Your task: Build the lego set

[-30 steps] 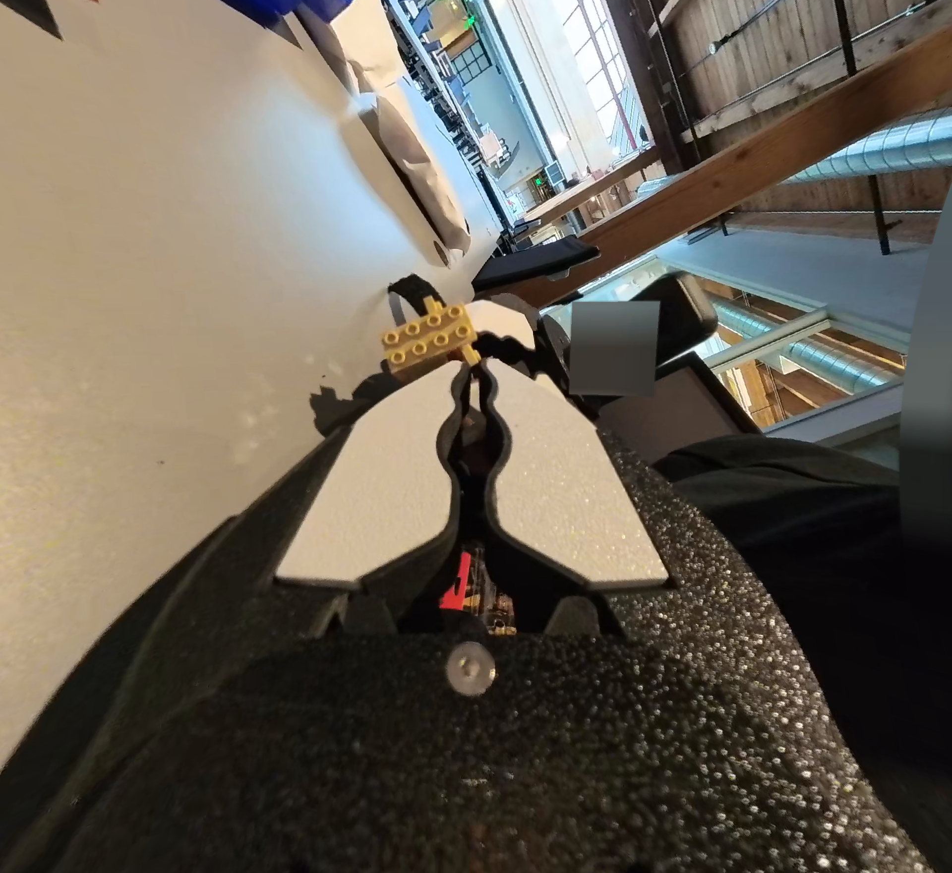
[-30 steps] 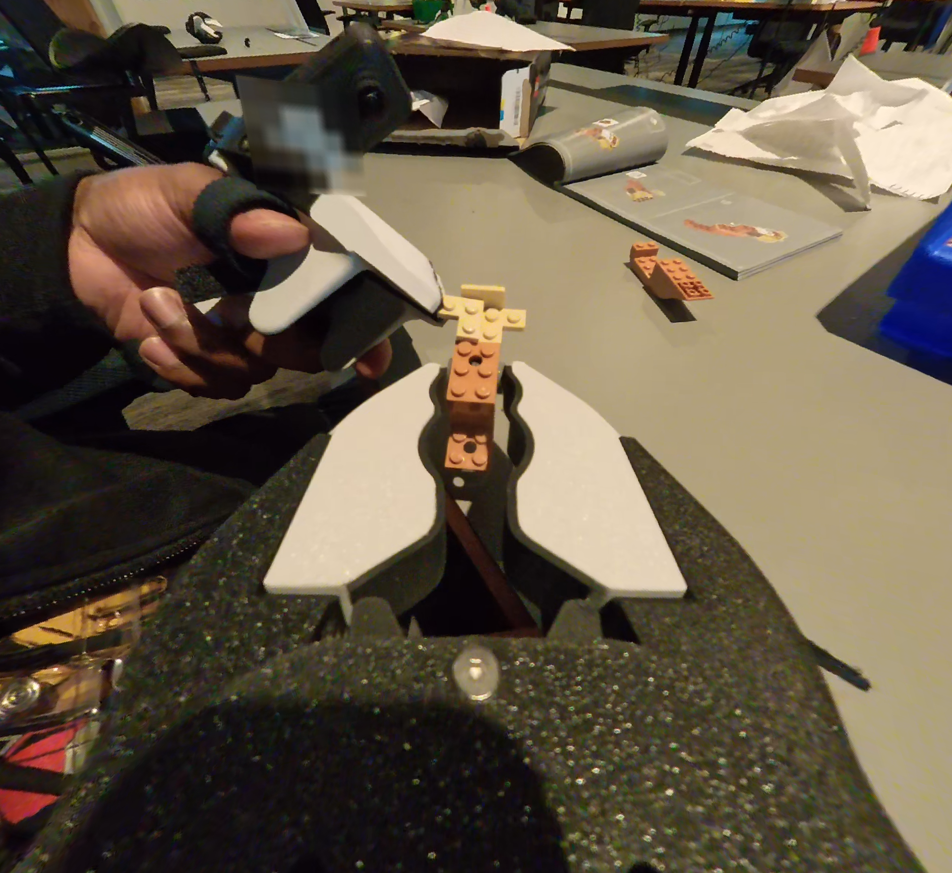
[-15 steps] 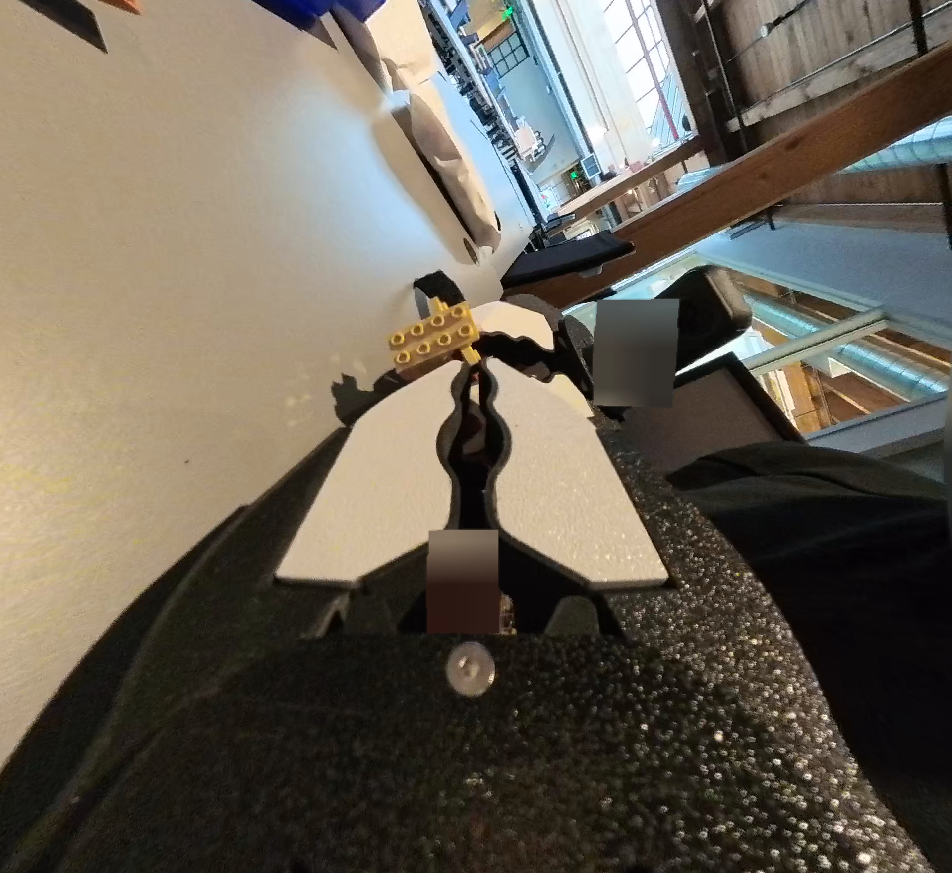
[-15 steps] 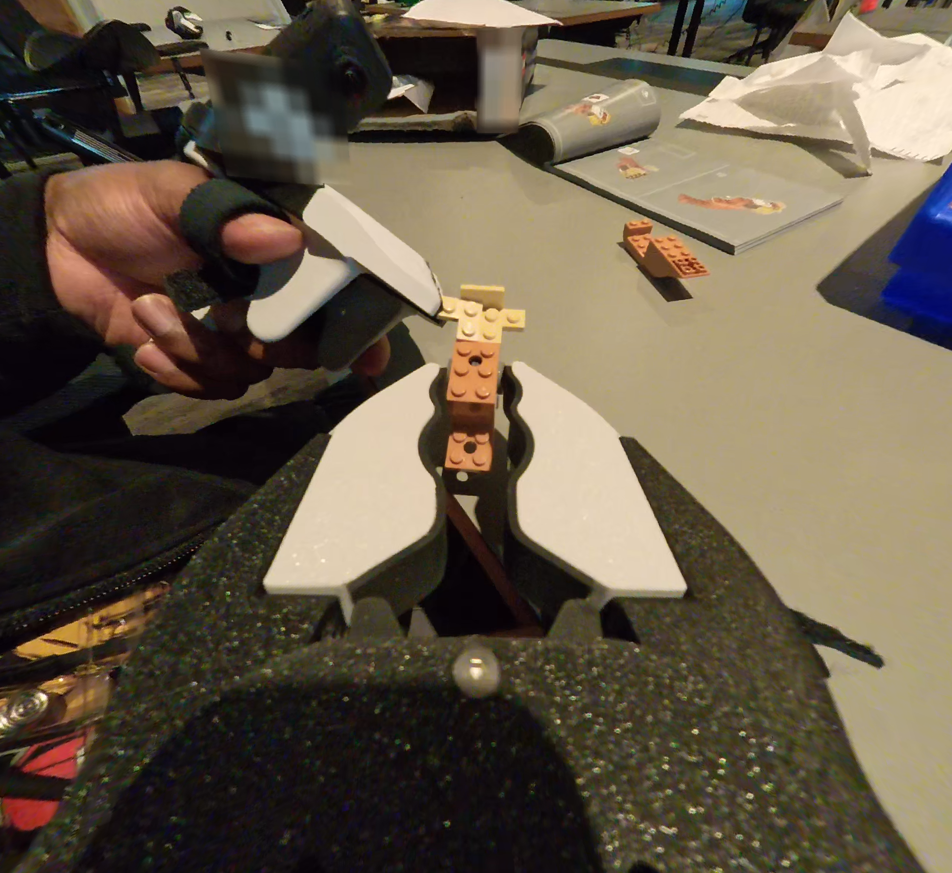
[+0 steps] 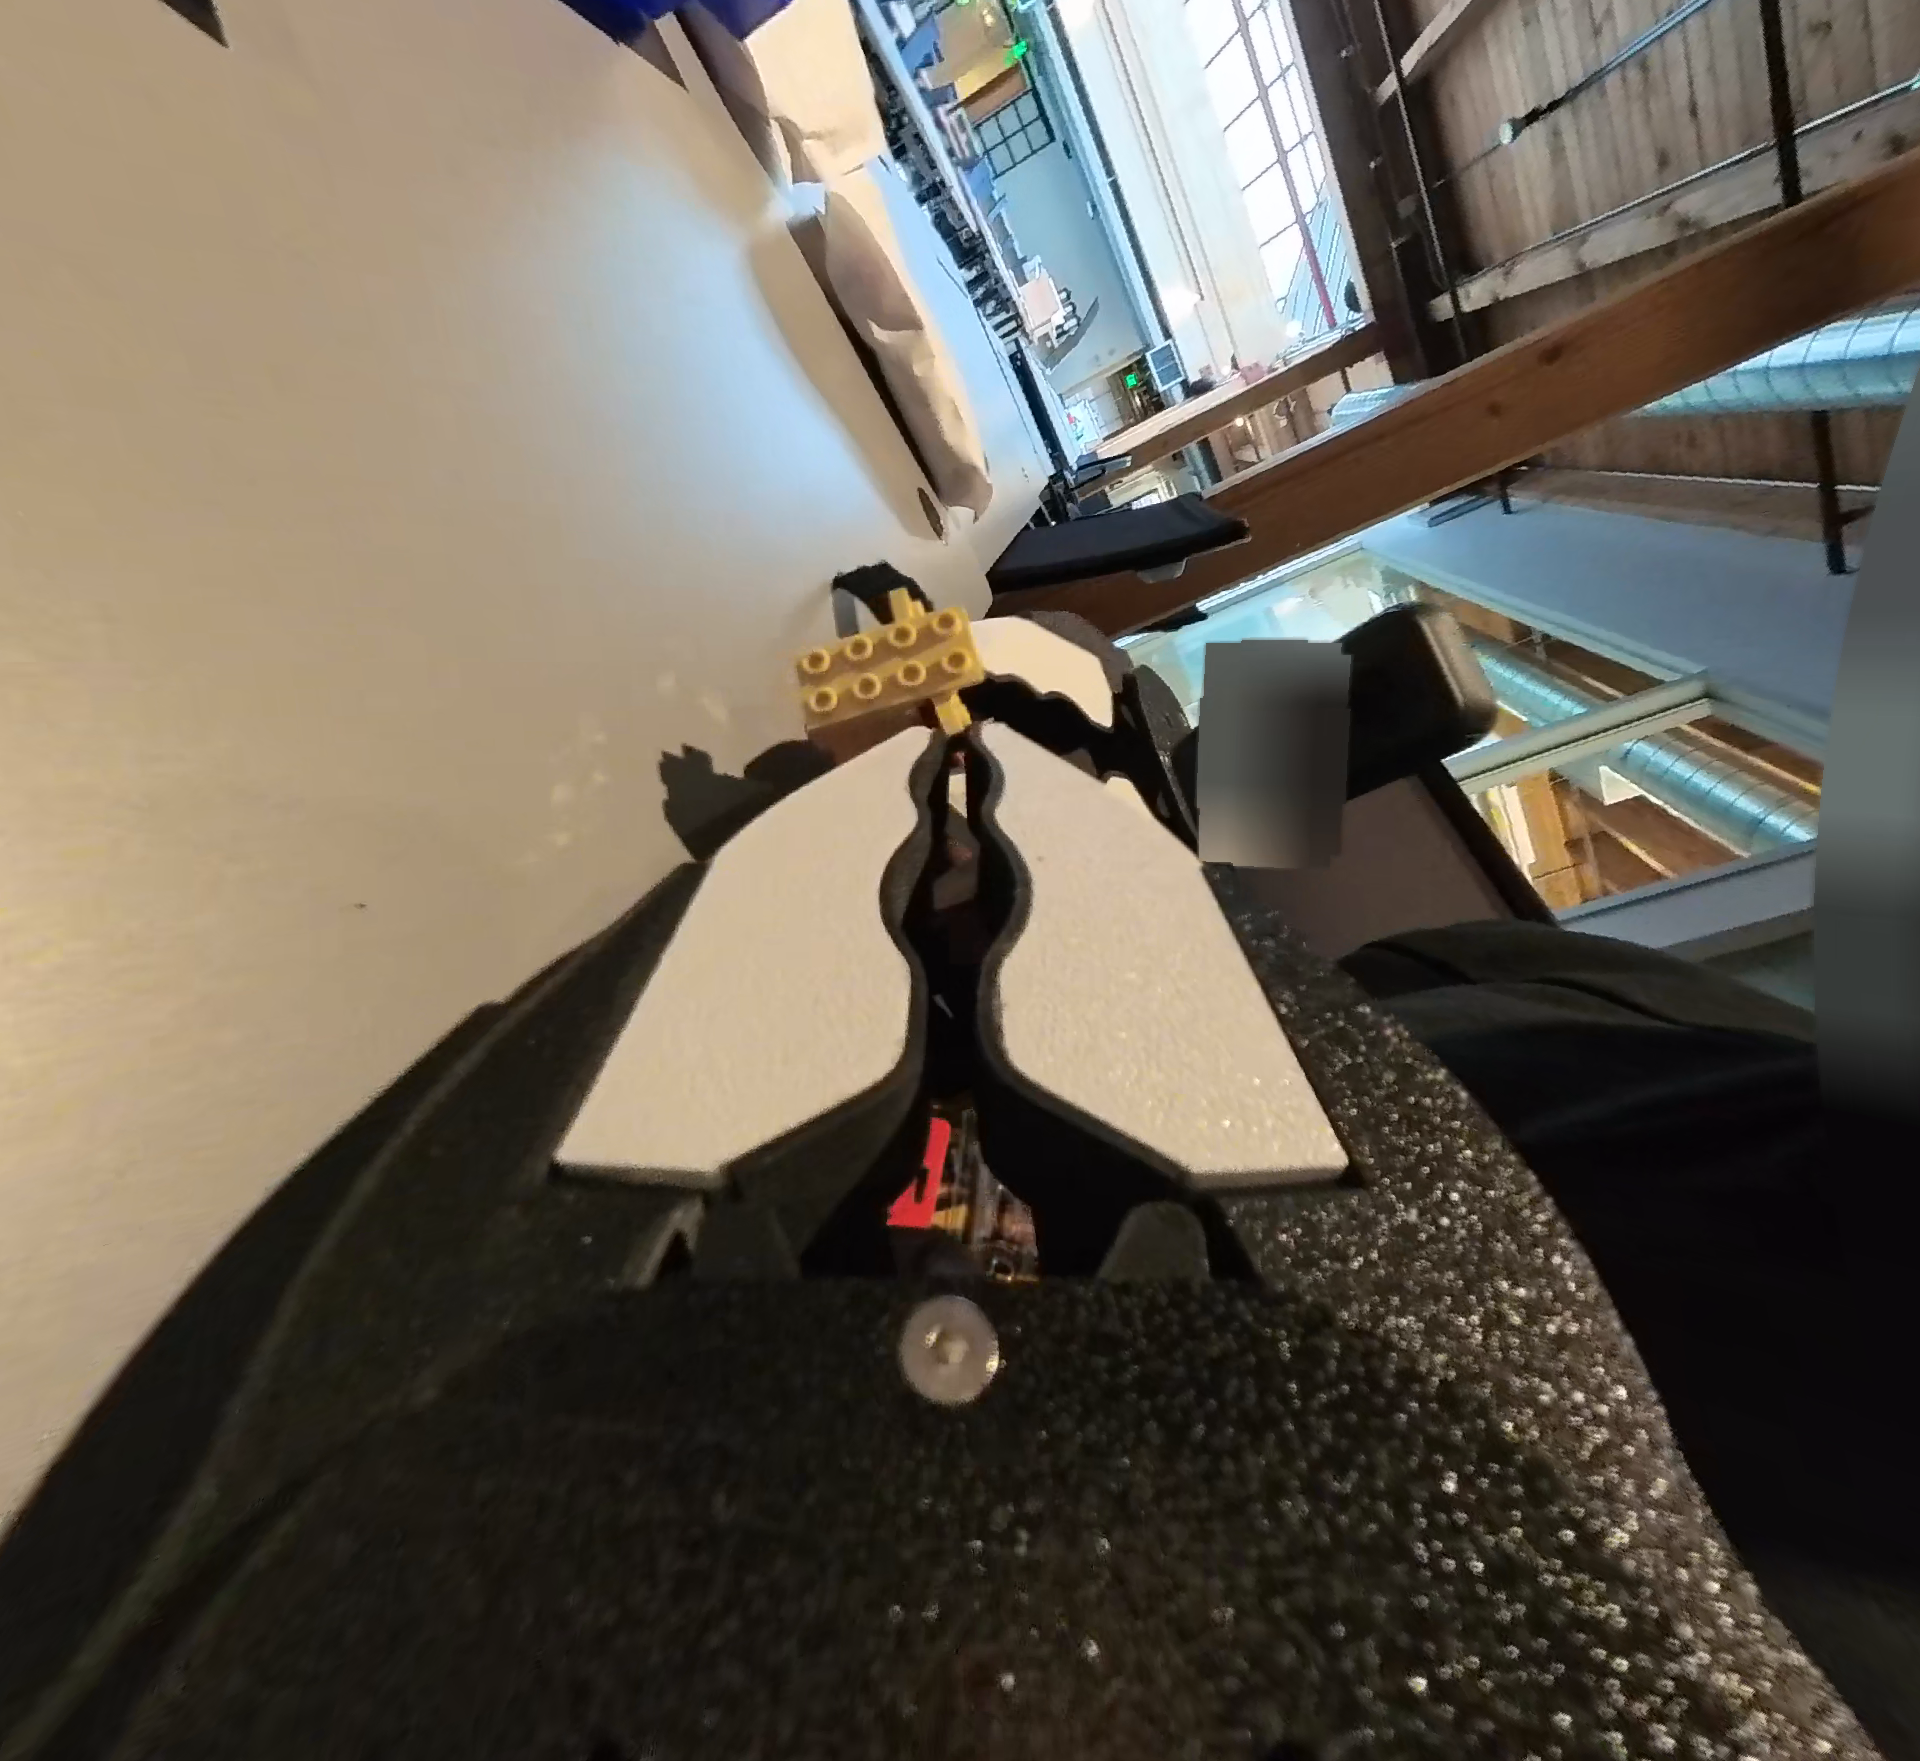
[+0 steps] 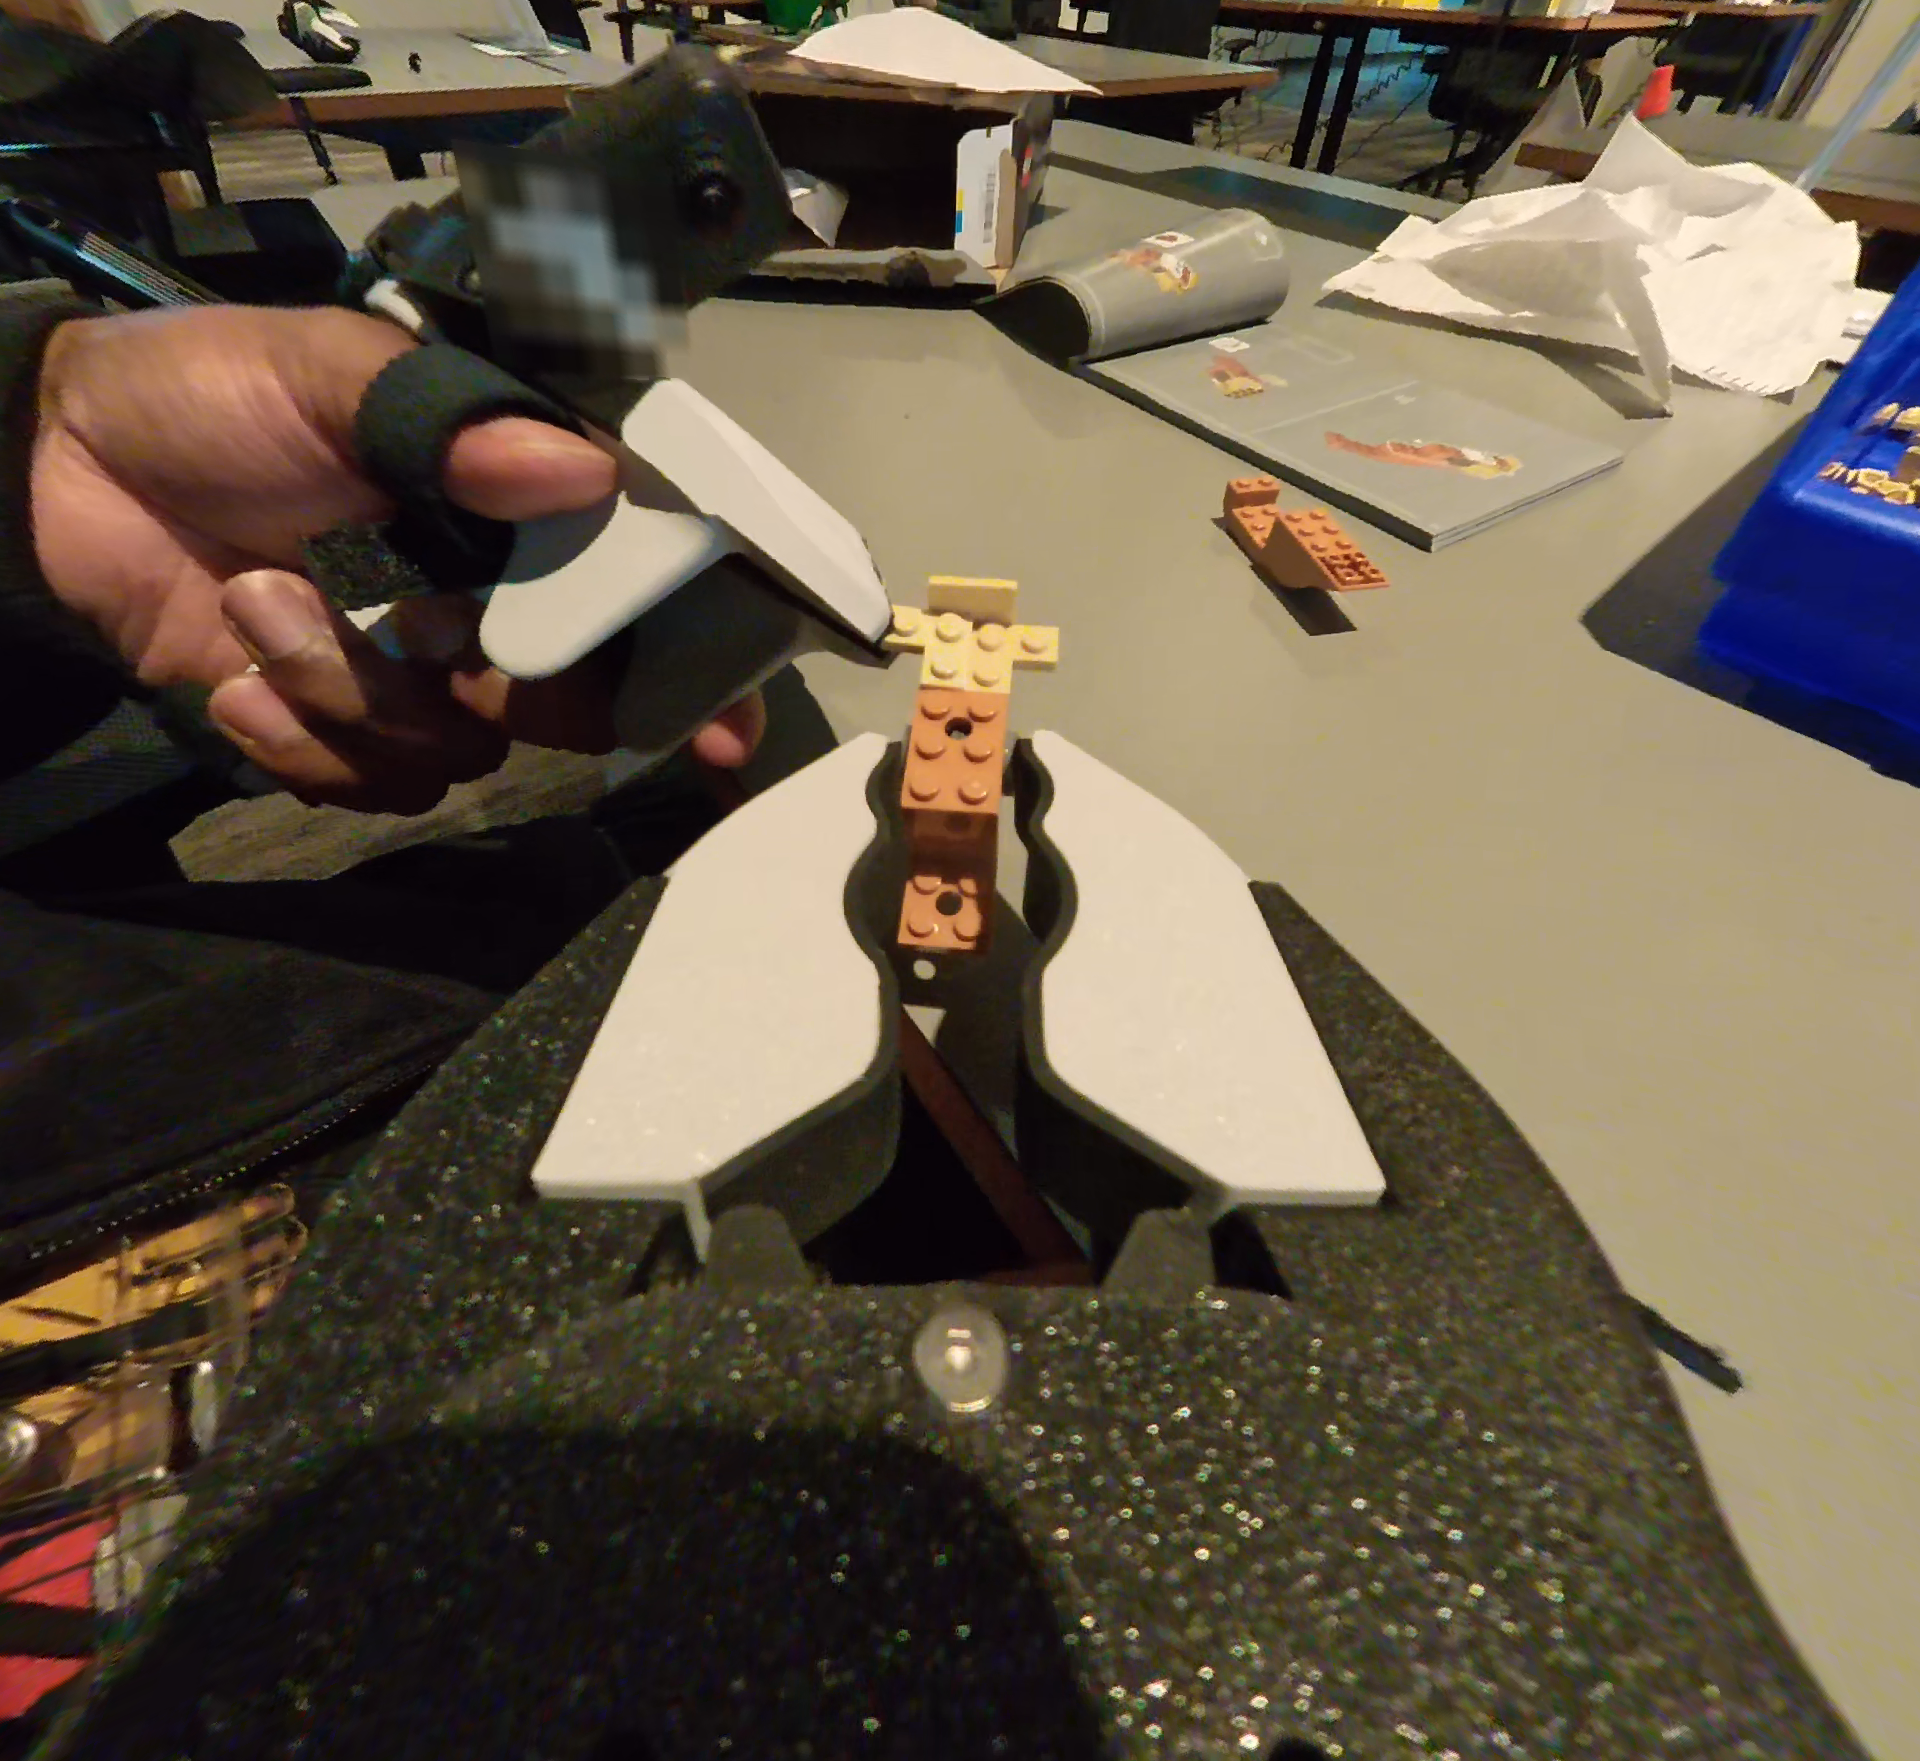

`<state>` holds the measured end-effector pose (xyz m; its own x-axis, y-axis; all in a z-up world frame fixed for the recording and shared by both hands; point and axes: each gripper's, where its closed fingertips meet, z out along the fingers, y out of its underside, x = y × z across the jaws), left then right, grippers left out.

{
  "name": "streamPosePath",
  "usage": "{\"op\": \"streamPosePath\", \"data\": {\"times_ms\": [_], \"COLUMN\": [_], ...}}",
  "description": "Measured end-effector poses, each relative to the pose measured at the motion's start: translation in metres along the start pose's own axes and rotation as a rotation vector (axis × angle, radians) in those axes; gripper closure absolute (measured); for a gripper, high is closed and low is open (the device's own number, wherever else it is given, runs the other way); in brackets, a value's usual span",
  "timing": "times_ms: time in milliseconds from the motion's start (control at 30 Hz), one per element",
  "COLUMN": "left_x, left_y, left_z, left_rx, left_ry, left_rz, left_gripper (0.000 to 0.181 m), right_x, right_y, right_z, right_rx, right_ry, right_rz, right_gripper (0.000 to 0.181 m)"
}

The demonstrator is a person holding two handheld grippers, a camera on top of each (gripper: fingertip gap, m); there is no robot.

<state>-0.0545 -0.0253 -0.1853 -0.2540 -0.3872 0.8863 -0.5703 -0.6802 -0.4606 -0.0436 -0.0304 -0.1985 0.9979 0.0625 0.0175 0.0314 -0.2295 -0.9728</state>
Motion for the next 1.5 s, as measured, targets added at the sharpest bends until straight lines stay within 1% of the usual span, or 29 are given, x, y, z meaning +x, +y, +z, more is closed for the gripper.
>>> {"op": "streamPosePath", "data": {"times_ms": [233, 467, 800, 1033, 1167, 1267, 1500], "left_x": [-0.0011, -0.0047, -0.0039, -0.0006, 0.0017, 0.0007, -0.0012], "left_y": [-0.0001, 0.0005, -0.0005, -0.0010, -0.0009, -0.0011, -0.0014], "left_z": [0.0003, 0.0002, 0.0003, 0.0008, 0.0018, 0.0018, 0.0014], "left_rx": [-0.003, 0.000, 0.001, 0.001, -0.004, -0.001, 0.005], "left_ry": [-0.011, -0.056, -0.092, -0.087, -0.087, -0.090, -0.102], "left_rz": [0.017, 0.045, 0.072, 0.080, 0.089, 0.089, 0.087], "left_gripper": [0.179, 0.178, 0.177, 0.176, 0.169, 0.173, 0.172], "right_x": [0.0005, 0.0017, 0.0017, 0.0013, -0.0014, -0.0015, -0.0011], "right_y": [-0.0005, 0.0014, 0.0015, 0.0016, 0.0009, 0.0003, -0.0012], "right_z": [-0.0004, 0.0002, 0.0007, 0.0010, 0.0017, 0.0016, 0.0010], "right_rx": [0.004, -0.020, -0.016, -0.017, -0.013, -0.011, -0.002], "right_ry": [0.001, 0.043, 0.040, 0.039, 0.035, 0.037, 0.038], "right_rz": [0.012, -0.045, -0.036, -0.037, -0.039, -0.039, -0.031], "right_gripper": [0.162, 0.162, 0.162, 0.161, 0.162, 0.162, 0.162]}}
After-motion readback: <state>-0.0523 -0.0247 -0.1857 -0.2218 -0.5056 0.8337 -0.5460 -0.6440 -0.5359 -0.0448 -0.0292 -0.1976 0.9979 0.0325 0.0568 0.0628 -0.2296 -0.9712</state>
